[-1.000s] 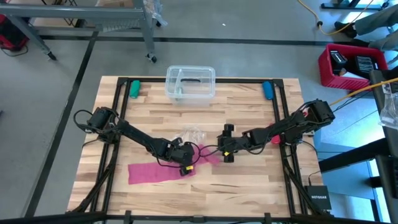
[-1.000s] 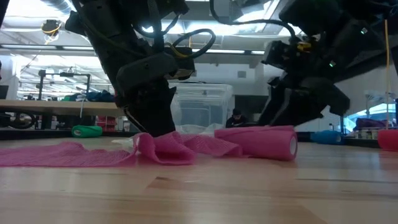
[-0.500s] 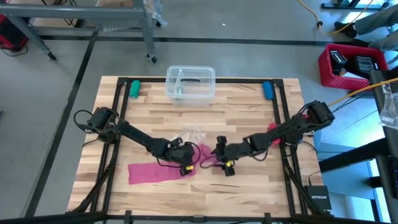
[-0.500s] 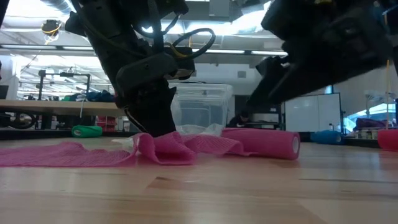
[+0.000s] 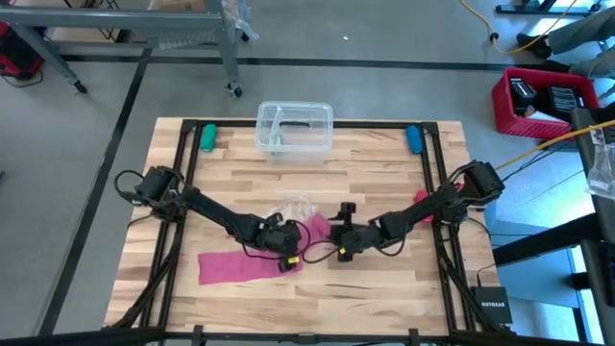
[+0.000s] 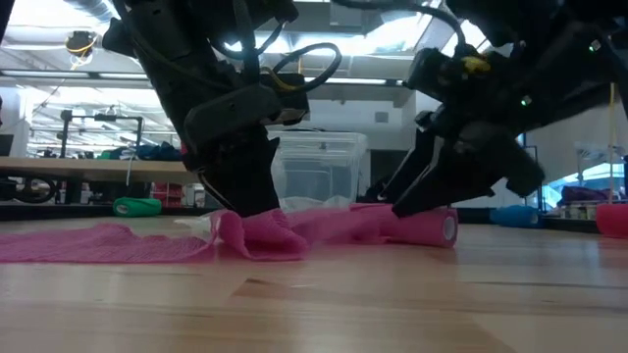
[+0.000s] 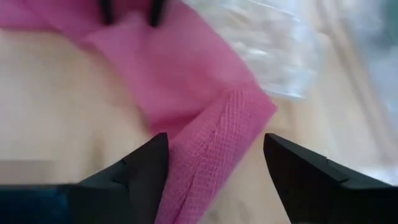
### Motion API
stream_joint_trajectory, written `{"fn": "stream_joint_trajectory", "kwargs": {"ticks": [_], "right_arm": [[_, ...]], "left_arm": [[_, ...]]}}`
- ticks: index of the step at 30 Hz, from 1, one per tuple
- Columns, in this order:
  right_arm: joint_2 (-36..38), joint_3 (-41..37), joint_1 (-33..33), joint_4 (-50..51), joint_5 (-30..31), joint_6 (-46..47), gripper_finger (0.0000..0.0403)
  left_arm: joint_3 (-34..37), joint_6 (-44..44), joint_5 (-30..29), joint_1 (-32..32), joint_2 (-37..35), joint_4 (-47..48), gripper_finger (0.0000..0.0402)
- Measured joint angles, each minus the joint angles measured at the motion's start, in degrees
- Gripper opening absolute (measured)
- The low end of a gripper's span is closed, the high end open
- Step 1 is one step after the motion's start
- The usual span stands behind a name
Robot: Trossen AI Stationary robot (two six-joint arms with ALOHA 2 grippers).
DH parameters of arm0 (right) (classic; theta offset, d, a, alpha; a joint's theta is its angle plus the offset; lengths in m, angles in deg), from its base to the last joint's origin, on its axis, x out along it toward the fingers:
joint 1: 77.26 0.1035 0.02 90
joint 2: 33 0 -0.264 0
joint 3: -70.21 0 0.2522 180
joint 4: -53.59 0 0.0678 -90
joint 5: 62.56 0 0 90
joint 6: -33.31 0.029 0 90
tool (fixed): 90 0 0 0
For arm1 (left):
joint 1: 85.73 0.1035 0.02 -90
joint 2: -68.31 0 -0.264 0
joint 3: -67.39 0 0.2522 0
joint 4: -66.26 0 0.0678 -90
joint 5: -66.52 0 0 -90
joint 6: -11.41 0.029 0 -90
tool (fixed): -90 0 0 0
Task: Roll bandage
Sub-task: Roll the pink bandage
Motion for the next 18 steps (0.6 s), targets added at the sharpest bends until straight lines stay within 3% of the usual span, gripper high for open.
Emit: {"fn": "stream_joint_trajectory", "kwargs": {"ticks": [4,13,18], "right_arm": [[0.1,0.1,-1.6,4.8,1.5,1.0,0.0264],[0.2,0.1,-5.8,7.3,-3.7,0.3,0.0264],[0.3,0.2,-6.0,8.5,-3.4,-1.4,0.0264]], "left_arm": [[0.0,-1.5,-0.6,-1.7,0.0,0.9,0.0158],[-0.2,-6.9,-1.9,-6.5,-0.2,9.3,0.0156],[0.3,-8.7,-3.4,-8.5,-0.3,10.4,0.0146]]}}
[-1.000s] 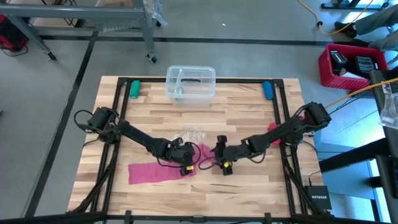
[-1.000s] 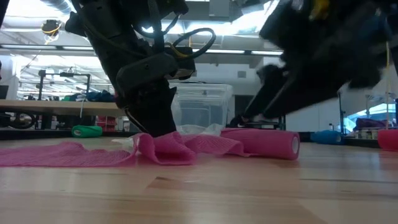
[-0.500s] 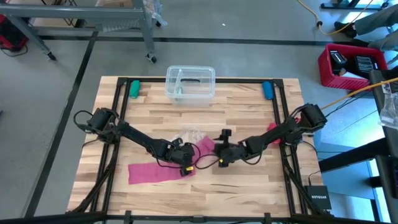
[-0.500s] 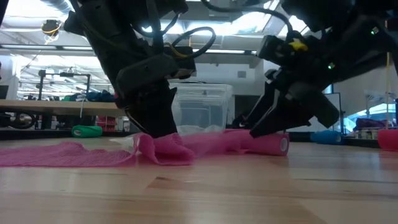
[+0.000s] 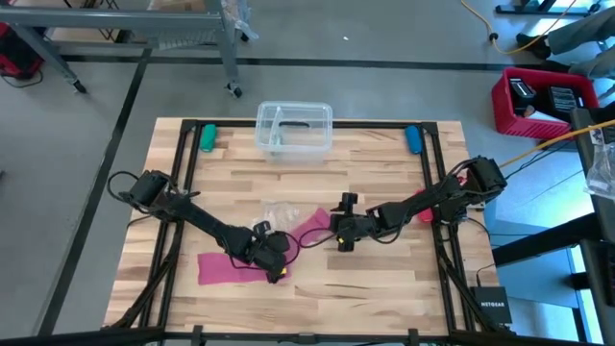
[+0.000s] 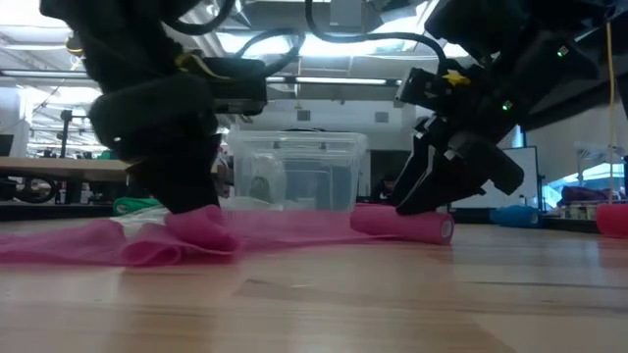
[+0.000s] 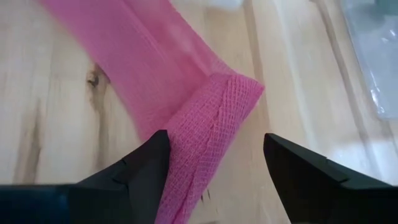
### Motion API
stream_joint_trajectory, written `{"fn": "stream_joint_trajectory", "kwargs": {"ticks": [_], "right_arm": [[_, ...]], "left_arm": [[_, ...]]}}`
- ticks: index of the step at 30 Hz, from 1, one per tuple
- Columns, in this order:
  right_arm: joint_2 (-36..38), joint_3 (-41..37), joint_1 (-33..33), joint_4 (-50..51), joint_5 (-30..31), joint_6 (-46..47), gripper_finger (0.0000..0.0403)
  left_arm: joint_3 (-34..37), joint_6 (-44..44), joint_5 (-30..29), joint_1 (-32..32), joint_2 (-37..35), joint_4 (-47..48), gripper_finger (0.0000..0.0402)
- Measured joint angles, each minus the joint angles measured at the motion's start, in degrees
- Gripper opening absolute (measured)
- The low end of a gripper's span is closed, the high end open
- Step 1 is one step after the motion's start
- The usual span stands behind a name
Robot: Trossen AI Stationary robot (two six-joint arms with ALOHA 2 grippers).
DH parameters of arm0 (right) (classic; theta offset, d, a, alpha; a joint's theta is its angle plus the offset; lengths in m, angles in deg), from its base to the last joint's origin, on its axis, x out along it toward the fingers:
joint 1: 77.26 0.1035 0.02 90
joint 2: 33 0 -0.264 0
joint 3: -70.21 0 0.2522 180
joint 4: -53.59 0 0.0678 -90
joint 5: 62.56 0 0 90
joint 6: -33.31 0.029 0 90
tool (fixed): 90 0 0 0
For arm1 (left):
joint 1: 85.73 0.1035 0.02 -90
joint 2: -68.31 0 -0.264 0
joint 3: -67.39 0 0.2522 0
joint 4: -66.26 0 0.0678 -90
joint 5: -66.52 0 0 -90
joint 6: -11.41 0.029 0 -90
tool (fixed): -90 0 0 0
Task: Roll bandage
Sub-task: Roll the pink bandage
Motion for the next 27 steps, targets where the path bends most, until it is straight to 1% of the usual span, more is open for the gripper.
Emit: {"fn": "stream_joint_trajectory", "kwargs": {"ticks": [5,8,10,15,19,23,26,27], "right_arm": [[1.1,0.0,-0.1,3.2,1.8,0.7,0.0264],[2.7,-0.4,-0.4,10.4,6.5,0.9,0.0264],[3.3,-1.0,-0.9,14.9,6.5,1.7,0.0264],[4.3,-1.0,-2.6,15.2,1.0,2.2,0.0263],[4.9,-1.0,-2.8,15.6,1.2,2.0,0.0264],[7.3,-1.1,-2.9,16.9,-1.3,1.9,0.0264],[9.4,-1.0,-2.7,14.4,-3.6,1.9,0.0264],[10.0,-1.0,-2.7,12.9,-5.2,1.9,0.0264]], "left_arm": [[0.2,-3.0,-1.0,-1.7,-0.1,1.6,0.0139],[0.2,-3.7,-2.0,-2.5,-0.1,2.0,0.0138],[0.2,-3.8,-2.2,-2.9,-0.1,2.3,0.0138],[0.3,-4.1,-4.7,-3.0,-0.1,2.1,0.0138],[0.4,-3.1,-4.7,-2.6,-0.6,1.7,0.0138],[0.4,-3.1,-4.5,-2.5,-0.7,1.6,0.0138],[0.3,-3.1,-4.8,-2.7,-0.7,1.8,0.0138],[0.1,-3.1,-4.8,-2.7,-0.7,1.9,0.0138]]}}
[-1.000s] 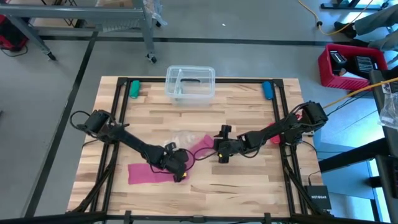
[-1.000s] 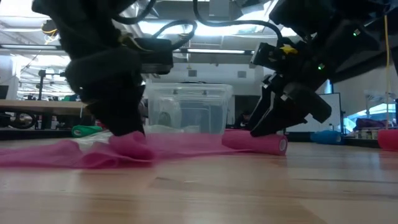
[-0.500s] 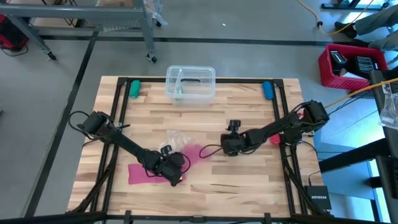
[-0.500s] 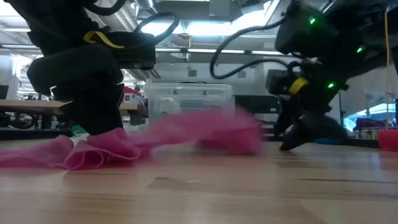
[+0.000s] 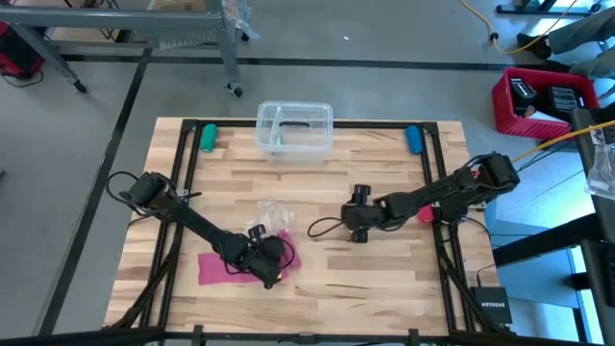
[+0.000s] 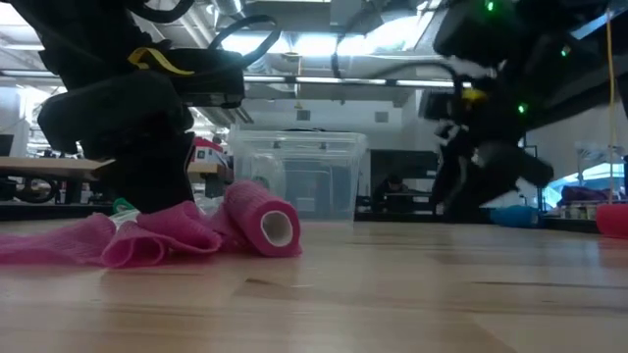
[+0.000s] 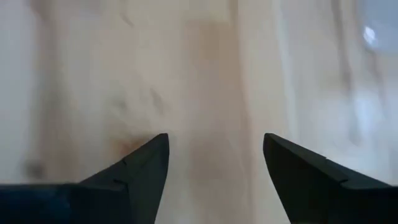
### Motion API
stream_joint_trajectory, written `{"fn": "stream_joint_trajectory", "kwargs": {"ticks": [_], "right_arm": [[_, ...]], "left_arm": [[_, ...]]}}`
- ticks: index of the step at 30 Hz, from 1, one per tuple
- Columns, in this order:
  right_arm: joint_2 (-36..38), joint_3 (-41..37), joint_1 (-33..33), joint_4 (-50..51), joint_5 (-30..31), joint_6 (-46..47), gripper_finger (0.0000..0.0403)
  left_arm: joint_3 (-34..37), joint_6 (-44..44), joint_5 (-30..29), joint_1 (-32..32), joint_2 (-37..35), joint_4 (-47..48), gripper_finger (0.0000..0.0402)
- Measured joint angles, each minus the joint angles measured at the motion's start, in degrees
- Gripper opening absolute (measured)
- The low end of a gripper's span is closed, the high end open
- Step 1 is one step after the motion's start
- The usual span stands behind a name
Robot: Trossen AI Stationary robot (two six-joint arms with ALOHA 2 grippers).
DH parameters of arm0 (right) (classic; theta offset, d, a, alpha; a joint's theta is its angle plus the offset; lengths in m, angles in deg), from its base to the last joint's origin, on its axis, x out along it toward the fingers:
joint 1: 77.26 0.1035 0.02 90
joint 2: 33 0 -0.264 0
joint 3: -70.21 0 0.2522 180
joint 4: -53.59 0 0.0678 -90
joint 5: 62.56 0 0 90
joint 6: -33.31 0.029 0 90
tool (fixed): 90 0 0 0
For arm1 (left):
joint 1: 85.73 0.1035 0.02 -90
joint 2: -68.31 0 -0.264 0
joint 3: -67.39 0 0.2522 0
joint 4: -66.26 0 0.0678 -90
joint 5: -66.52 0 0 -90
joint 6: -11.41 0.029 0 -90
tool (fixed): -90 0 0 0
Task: Roll bandage
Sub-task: Roll the pink bandage
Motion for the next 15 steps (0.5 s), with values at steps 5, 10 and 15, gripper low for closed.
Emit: {"fn": "stream_joint_trajectory", "kwargs": {"ticks": [5,10,15], "right_arm": [[-0.4,0.0,0.0,-16.0,-12.5,-2.3,0.0264],[-5.3,0.2,0.1,-38.2,-22.6,-5.1,0.0264],[-12.5,0.9,0.1,-52.8,-25.0,-9.3,0.0264]], "left_arm": [[-0.3,-0.3,0.7,0.0,-1.4,0.4,0.0138],[-0.2,-0.7,1.1,0.0,-3.1,0.9,0.0138],[-0.2,-0.1,0.6,0.6,-3.1,0.9,0.0138]]}}
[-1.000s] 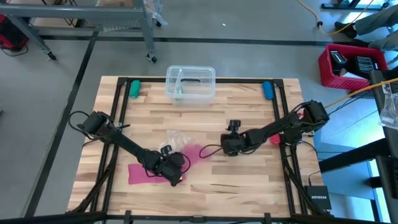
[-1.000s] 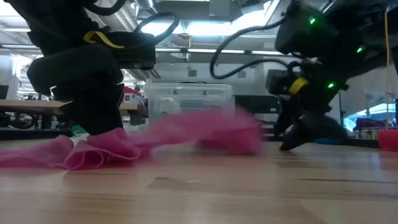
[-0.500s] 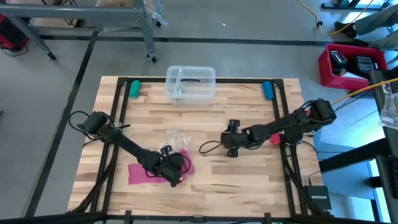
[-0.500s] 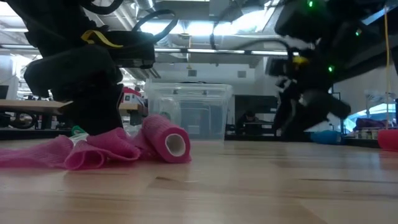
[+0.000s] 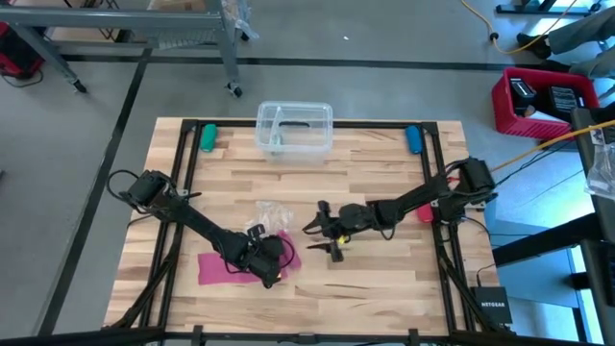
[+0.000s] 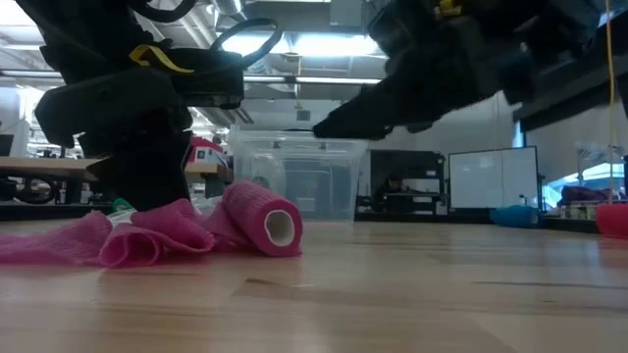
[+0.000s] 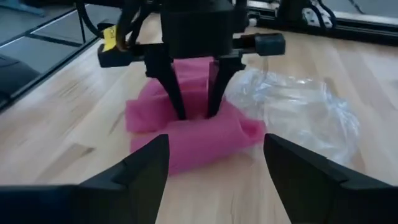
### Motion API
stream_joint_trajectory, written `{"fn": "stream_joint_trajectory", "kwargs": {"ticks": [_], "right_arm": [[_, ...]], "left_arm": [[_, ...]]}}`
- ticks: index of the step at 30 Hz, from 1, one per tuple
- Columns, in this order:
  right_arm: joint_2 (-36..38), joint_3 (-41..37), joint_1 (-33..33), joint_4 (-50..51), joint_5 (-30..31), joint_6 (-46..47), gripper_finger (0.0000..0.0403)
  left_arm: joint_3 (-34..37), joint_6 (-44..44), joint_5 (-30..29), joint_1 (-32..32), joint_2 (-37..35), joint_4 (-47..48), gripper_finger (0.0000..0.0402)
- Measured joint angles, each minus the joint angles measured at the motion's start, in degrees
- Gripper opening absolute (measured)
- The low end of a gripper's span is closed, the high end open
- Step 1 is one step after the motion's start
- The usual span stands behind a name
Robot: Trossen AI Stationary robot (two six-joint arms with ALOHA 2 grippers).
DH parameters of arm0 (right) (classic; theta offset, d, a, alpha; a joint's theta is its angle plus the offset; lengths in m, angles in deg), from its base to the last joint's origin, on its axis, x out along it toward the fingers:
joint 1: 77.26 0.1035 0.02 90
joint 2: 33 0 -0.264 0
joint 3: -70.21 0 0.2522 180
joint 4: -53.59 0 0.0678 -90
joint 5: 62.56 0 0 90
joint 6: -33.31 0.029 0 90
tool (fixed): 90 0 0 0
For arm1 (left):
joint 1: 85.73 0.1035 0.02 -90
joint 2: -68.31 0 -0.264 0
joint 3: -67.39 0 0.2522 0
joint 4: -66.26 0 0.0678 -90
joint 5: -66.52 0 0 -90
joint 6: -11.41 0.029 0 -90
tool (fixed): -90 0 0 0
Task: Roll bandage
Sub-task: Roll the pink bandage
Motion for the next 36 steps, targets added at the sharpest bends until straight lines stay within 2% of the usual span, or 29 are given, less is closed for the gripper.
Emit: {"fn": "stream_joint_trajectory", "kwargs": {"ticks": [9,16,19,21,25,30,36], "right_arm": [[-6.8,5.4,1.4,5.8,-2.1,-3.6,0.0264],[-7.1,8.1,1.1,5.3,4.2,-8.8,0.0264],[-7.3,10.3,-0.5,4.9,4.7,-9.9,0.0264],[-8.2,11.9,-1.8,5.1,2.1,-10.0,0.0264],[-11.7,15.2,-4.3,7.7,-6.9,-9.7,0.0264],[-15.3,18.7,-5.5,13.1,-12.4,-9.6,0.0264],[-15.6,19.3,-5.3,19.5,-18.4,-10.5,0.0264]], "left_arm": [[-0.1,-1.5,-0.6,0.2,-0.1,0.1,0.0138],[-0.1,-1.9,-0.8,0.1,-0.1,0.1,0.0138],[-0.1,-1.4,-1.0,-0.2,-0.1,0.1,0.0138],[-0.1,-1.3,-0.9,-0.5,-0.1,0.1,0.0138],[-0.1,0.3,-1.0,-0.8,-0.1,0.6,0.0138],[-0.1,1.4,-1.1,-1.1,-0.2,1.1,0.0138],[-0.2,1.4,-1.0,-1.2,-0.2,1.9,0.0138]]}}
